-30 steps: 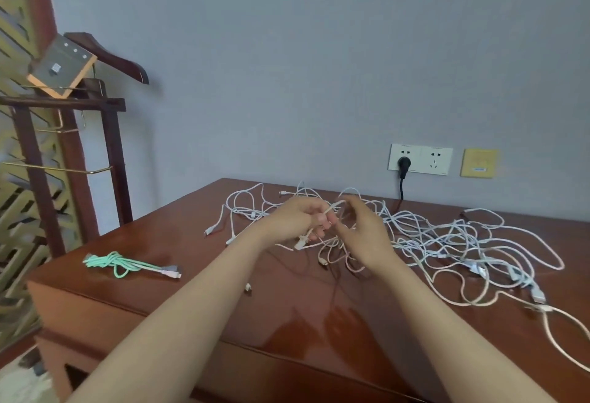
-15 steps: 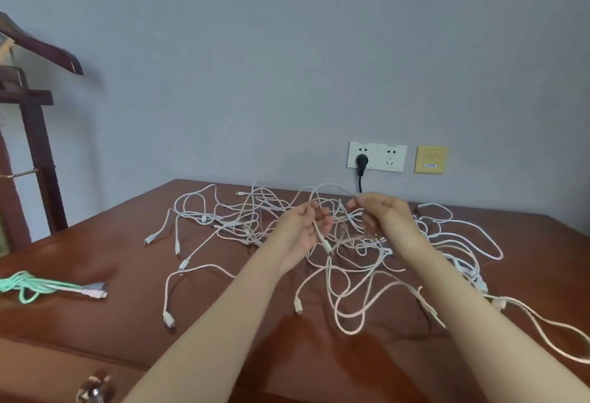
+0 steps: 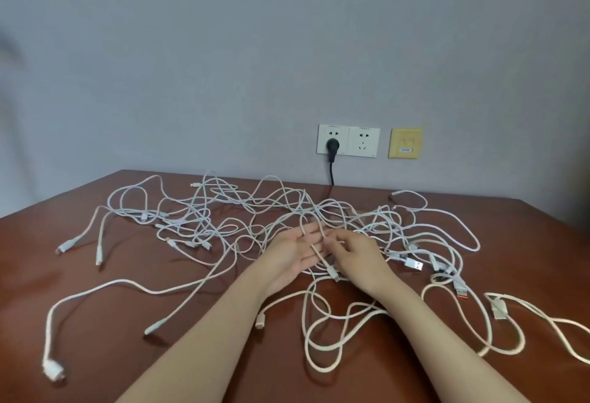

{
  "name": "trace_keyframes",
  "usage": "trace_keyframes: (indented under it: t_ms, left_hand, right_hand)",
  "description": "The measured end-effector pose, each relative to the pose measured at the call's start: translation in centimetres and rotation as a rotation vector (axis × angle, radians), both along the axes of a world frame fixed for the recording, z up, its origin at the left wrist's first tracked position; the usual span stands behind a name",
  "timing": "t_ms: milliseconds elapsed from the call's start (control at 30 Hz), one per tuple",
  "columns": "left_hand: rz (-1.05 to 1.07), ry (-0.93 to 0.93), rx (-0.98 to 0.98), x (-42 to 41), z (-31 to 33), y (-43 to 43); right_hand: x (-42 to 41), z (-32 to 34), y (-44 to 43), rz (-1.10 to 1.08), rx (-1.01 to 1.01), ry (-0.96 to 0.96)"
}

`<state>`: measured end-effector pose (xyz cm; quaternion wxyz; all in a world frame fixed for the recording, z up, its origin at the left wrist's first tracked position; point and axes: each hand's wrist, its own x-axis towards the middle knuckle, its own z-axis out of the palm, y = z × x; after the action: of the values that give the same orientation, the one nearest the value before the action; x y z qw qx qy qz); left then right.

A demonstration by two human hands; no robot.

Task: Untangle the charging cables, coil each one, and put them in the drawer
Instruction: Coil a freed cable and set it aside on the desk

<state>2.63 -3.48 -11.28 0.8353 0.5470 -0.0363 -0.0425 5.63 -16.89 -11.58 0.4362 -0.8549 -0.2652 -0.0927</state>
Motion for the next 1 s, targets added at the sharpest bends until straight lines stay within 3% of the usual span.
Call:
trace_keyframes:
  t_ms: [200,333,467,633,867,1000]
  left_hand:
    - [-0.062,0.017,0.0,1.5,-0.7,0.4]
    - [-0.065,0.002,-0.029,1.1,-0.2,0.1]
    - [-0.037,-0.076,-0.128,0.7,1.0,-0.1]
    - [0.022,-0.157,-0.243,0.3,2.3,0.4]
    - [0.153,-0.113,-0.443,1.0,1.9,0.4]
    - [0.242,-0.037,-0.489,2.3,1.2,1.3]
  right_hand:
    - [0.9,-0.3,0.2,0.061,0.015,0.083]
    - [0.4,0.0,0.4,0.077,0.171,0.202]
    - [-0.2,0.6,0.9,0.165,0.481,0.456]
    - [-1.0,1.5,0.8,0.279,0.545,0.474]
    - [-0.8,2.6,-0.6,0.277,0.152,0.273]
    - [-0.2,2.8,-1.7,-0.023,-0.39,-0.096]
